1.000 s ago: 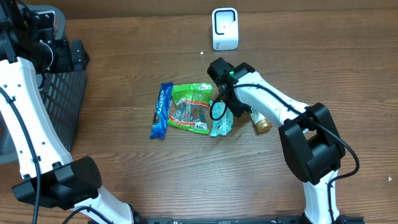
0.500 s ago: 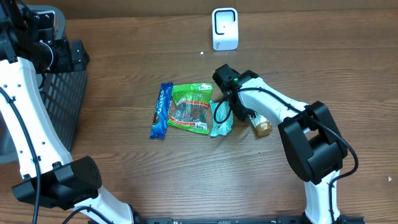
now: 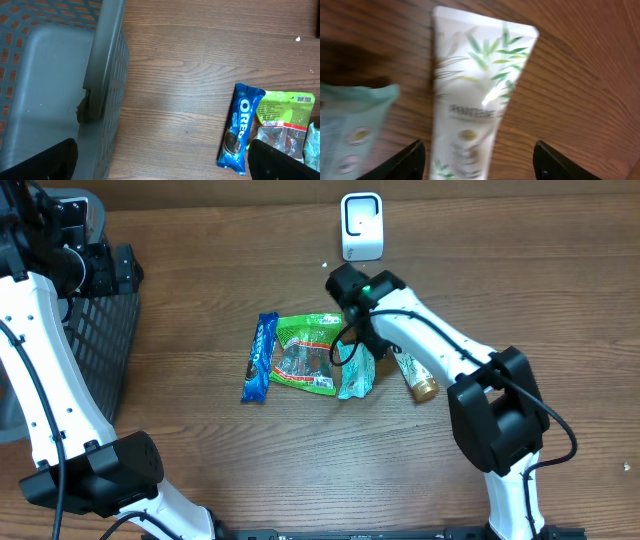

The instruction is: Scan the item barcode

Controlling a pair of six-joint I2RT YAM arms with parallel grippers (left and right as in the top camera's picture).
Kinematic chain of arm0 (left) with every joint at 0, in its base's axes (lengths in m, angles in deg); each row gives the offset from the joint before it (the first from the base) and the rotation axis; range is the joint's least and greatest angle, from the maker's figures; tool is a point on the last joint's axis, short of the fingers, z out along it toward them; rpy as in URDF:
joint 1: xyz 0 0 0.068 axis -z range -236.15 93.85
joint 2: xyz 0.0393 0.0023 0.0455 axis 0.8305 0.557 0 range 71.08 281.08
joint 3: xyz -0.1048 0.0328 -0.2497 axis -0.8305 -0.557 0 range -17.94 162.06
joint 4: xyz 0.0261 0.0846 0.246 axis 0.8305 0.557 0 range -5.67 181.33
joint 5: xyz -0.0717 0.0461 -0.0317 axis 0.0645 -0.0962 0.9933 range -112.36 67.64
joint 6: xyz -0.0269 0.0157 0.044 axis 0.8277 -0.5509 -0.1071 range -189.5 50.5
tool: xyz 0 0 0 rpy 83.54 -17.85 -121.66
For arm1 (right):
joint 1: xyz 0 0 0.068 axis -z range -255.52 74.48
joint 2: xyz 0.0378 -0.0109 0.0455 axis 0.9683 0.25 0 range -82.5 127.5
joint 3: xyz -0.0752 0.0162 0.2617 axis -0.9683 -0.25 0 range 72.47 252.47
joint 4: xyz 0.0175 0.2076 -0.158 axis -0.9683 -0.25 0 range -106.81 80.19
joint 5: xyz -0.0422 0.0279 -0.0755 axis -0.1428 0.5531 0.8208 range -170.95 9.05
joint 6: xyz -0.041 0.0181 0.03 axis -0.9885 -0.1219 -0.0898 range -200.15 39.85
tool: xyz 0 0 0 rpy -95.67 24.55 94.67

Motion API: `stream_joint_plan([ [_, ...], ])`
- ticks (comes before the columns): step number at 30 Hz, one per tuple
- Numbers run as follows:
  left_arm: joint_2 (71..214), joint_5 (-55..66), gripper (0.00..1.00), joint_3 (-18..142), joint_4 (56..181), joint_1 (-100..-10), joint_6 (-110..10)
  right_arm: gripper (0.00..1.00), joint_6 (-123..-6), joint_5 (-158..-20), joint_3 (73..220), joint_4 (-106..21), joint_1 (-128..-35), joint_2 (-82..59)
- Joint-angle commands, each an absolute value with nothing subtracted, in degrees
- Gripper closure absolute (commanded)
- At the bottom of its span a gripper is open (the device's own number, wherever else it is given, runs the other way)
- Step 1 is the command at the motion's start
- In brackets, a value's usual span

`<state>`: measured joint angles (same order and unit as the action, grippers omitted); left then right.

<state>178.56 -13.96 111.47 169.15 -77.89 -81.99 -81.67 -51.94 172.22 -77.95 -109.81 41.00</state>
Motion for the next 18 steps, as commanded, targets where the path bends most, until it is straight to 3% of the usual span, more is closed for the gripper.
stream_joint_plan([
  [1,177.46,-13.35,0.00,111.55,169.15,-77.41,-83.21,0.32,-80.14,-51.09,171.60,-77.21,-111.05,40.96],
  [18,177.46,-13.35,0.00,111.55,169.15,-77.41,-83.21,0.47,-79.88,-55.50,160.68,-68.31,-110.86,40.96],
])
